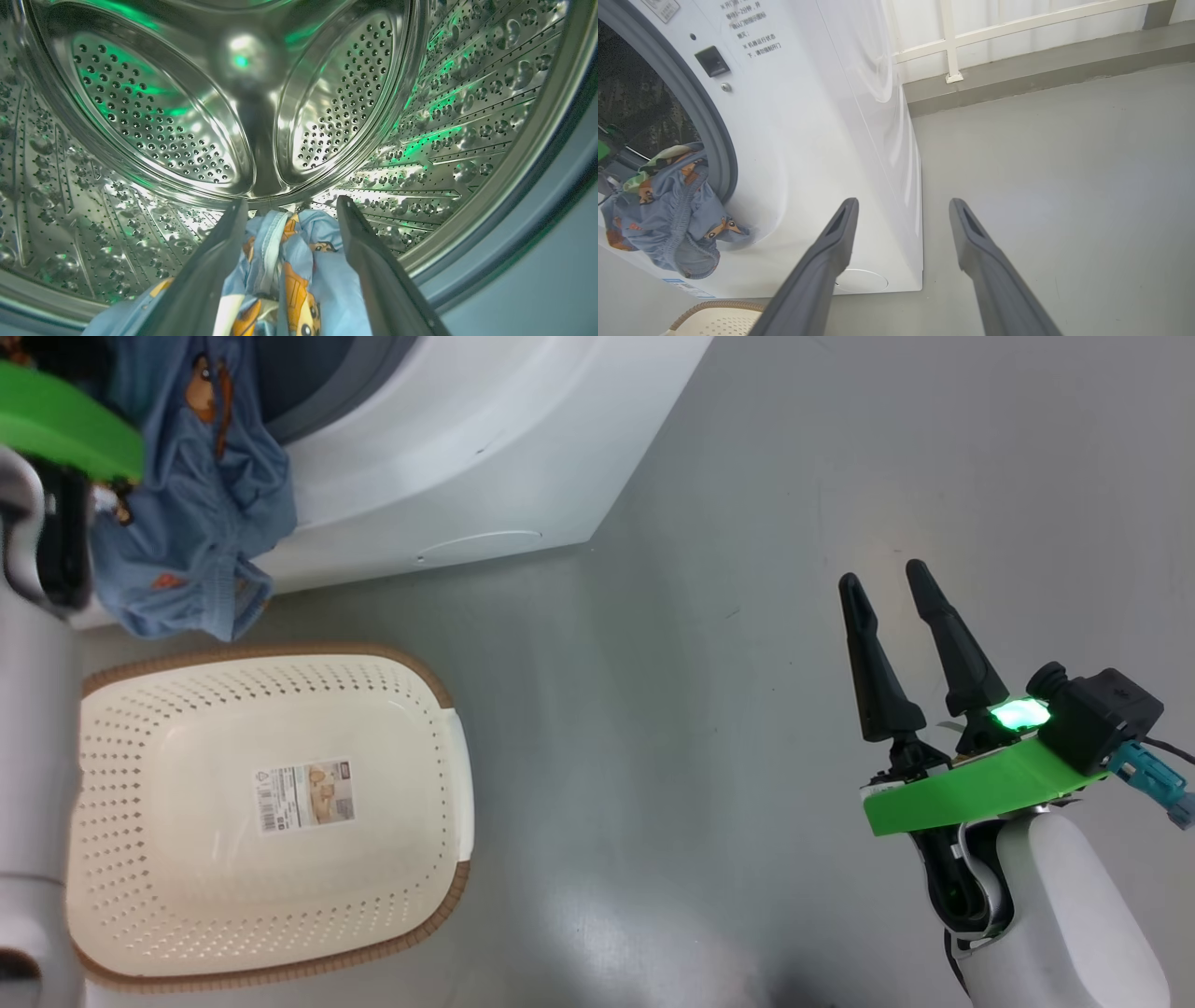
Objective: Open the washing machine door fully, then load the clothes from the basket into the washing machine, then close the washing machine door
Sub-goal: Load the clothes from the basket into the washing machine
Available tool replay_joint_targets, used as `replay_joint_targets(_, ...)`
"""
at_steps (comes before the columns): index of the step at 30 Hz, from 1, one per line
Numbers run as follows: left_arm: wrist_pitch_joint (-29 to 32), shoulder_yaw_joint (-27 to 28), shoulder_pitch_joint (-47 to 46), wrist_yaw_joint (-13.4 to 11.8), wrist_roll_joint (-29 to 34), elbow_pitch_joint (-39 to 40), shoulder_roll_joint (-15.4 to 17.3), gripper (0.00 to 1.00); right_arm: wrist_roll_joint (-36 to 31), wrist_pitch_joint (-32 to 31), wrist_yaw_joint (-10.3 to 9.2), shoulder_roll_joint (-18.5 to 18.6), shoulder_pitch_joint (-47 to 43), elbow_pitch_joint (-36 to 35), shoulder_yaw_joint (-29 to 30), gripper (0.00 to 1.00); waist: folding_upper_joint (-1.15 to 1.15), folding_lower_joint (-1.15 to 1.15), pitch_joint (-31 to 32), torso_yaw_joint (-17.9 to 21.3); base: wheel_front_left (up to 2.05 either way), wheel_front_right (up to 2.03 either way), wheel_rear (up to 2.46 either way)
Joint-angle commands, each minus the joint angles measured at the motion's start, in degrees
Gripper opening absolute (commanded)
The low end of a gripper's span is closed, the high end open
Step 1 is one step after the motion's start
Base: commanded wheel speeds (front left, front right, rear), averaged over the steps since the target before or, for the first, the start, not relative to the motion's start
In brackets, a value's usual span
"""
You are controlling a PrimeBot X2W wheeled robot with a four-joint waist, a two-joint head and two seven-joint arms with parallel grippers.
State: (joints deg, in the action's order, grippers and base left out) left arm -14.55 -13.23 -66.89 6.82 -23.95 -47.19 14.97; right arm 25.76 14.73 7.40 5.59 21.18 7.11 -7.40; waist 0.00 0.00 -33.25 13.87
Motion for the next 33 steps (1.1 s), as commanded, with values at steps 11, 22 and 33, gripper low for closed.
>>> replay_joint_targets(11, -0.44, 5.46, 18.33, -1.68, 0.76, 19.04, 3.44, 1.00, 0.31, 0.27, 0.09, 1.04, -2.18, -1.43, 0.36, 1.00, 0.00, 0.00, 2.59, -1.86, 0.00, 0.00, 0.00)
replay_joint_targets(22, -0.44, 9.13, 36.37, -3.72, 1.64, 35.13, 3.01, 1.00, 0.08, 0.27, 0.09, 1.97, -2.09, -1.80, 0.09, 1.00, 0.00, 0.00, 3.87, -3.44, 0.00, 0.00, 0.00)
replay_joint_targets(33, -0.45, 13.00, 49.75, -3.93, 3.30, 45.05, -0.61, 1.00, -0.19, 0.27, 0.09, 2.85, -2.70, -2.51, 0.14, 1.00, 0.00, 0.00, 4.62, -4.54, 0.00, 0.00, 0.00)
